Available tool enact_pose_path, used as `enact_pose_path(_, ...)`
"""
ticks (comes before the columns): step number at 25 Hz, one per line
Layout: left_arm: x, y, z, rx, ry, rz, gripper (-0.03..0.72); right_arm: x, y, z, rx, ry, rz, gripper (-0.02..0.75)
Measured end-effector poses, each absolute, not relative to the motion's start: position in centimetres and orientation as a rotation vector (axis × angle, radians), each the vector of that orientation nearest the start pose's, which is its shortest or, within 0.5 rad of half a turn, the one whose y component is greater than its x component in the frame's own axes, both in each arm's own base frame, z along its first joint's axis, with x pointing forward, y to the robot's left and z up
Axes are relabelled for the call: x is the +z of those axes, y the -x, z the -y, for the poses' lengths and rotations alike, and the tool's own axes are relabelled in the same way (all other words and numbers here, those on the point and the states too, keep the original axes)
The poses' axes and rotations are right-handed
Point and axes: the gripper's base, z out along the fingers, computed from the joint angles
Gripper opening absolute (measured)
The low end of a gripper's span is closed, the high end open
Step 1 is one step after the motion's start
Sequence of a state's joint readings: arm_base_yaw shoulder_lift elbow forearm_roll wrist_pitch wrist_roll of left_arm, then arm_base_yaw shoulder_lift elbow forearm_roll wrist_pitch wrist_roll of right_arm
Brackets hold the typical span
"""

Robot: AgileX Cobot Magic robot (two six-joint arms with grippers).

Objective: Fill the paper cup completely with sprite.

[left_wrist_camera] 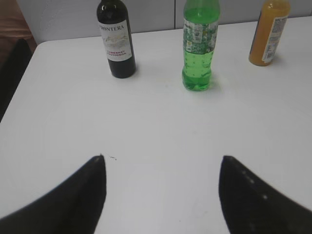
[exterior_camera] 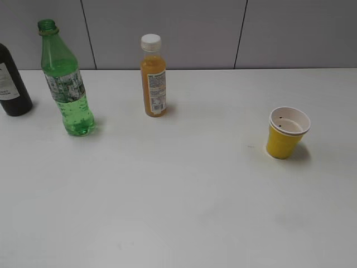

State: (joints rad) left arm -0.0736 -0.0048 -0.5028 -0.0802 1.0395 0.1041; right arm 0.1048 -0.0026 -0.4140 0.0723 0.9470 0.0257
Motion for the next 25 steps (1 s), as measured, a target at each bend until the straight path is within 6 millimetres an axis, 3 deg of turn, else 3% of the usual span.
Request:
enact_pose_path(14,27.99,0.57,0.59,-0.076,-0.182,-2.006,0.552,26.23,-0.8,-0.62,0.169,0.075,-2.015,0.596)
enact_pose_path(25,27.99,0.57,0.59,-0.076,-0.182,-2.006,0.552,26.23,-0.8,-0.62,0.169,0.075,-2.015,0.662)
